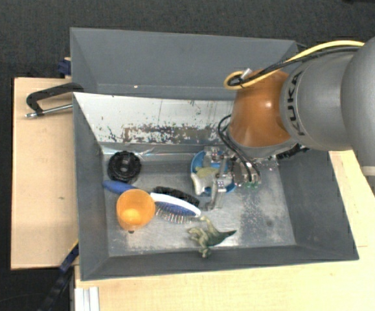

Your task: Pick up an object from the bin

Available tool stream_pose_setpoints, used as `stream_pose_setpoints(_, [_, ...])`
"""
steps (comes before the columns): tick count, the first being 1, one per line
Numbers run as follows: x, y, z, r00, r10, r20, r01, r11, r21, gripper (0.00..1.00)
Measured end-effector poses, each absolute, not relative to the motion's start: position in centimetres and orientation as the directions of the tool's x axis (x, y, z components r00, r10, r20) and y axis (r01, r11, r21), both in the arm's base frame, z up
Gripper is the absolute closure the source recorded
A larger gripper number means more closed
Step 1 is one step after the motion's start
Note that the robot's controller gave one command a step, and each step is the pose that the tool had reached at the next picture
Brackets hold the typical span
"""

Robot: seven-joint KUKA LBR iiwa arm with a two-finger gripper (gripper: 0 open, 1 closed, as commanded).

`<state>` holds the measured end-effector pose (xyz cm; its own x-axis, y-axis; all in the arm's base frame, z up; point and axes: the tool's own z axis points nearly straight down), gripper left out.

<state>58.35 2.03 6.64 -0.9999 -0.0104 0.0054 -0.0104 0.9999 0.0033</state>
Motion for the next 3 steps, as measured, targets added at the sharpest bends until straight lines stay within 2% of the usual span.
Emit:
stream_pose_setpoints(1, [58.5,1.8,7.1,-1.0,-0.007,0.0,-0.007,1.0,0.001,1.0])
stream_pose_setpoints(2, [58.9,3.2,12.8,-0.977,0.213,-0.008,0.213,0.977,0.004,1.0])
stream_pose_setpoints(3, [59.0,3.9,23.3,-0.981,0.194,-0.014,0.194,0.981,0.005,1.0])
